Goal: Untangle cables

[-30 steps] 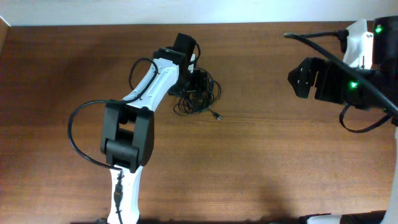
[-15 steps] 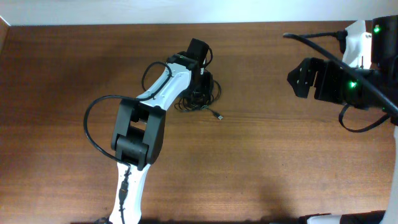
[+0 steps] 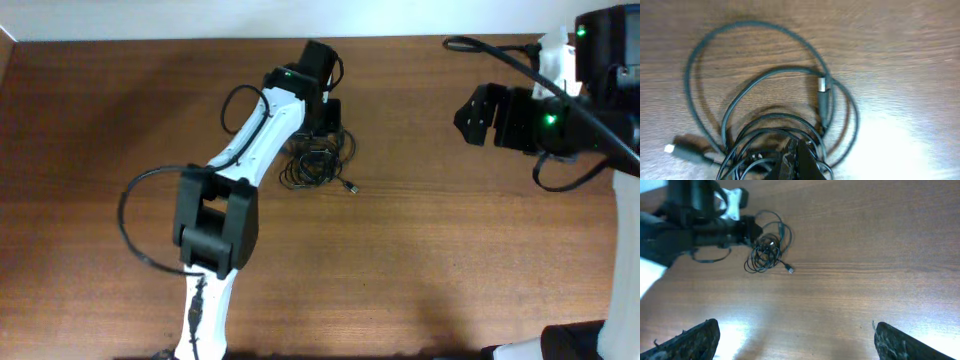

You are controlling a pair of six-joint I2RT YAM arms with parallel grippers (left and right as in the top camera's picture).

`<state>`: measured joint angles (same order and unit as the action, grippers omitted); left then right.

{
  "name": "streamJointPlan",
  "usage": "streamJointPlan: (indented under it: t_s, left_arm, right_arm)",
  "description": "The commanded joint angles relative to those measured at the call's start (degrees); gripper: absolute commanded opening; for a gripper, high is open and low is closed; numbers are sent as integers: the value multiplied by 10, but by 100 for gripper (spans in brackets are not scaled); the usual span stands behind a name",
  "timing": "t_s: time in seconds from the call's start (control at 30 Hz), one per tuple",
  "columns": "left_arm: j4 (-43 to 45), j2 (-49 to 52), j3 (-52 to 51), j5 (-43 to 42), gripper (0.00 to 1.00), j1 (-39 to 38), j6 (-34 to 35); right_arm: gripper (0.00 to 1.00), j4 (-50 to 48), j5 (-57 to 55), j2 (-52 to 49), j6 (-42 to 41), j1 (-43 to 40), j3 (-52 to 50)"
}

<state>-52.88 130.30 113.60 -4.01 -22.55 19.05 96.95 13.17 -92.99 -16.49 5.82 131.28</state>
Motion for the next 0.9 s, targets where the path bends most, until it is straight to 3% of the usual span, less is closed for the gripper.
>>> streamJointPlan:
  t_s: [0.0, 0.17, 0.23, 0.27, 0.3, 0.33, 0.4, 0.43, 0.47, 0.5, 0.7, 0.8, 0.87]
  left_arm:
    - [-6, -88, 17, 8, 0, 2, -3]
    - [-19, -122, 17, 9, 44, 3, -3]
    - [-24, -122, 17, 11, 45, 3, -3]
    - [-23, -122, 17, 11, 35, 3, -3]
    - [-24, -123, 17, 10, 8, 3, -3]
    - [-25, -129, 17, 8, 0, 4, -3]
    - [-28, -143, 17, 6, 0, 9, -3]
    - [-27, -154, 17, 7, 16, 14, -3]
    - [-24, -161, 17, 10, 51, 19, -3]
    - [-28, -162, 17, 9, 57, 23, -3]
    - [-86, -120, -6, 2, 58, 2, -2]
    - [-97, -73, -10, 18, 66, -17, -3]
    - [-107, -53, -10, 46, 66, -17, -40]
  right_arm:
    - [98, 1, 7, -12, 2, 2, -3]
    - [99, -3, 7, -23, 2, 2, -3]
    - [98, -3, 7, -26, 1, 2, -3]
    - [98, -5, 7, -28, 1, 2, -3]
    - [98, -8, 7, -31, 1, 2, -3]
    - [98, -8, 7, -34, 1, 2, -3]
    - [98, -7, 7, -40, 1, 2, -3]
    - [98, -7, 7, -42, 1, 2, -3]
    - [98, -8, 8, -45, 1, 2, -3]
    - [99, -9, 8, -48, 1, 2, -3]
    - [98, -17, 16, -52, -1, 2, -3]
    - [98, -16, 16, -52, -1, 2, -3]
    - [98, -14, 16, -52, 0, 2, -3]
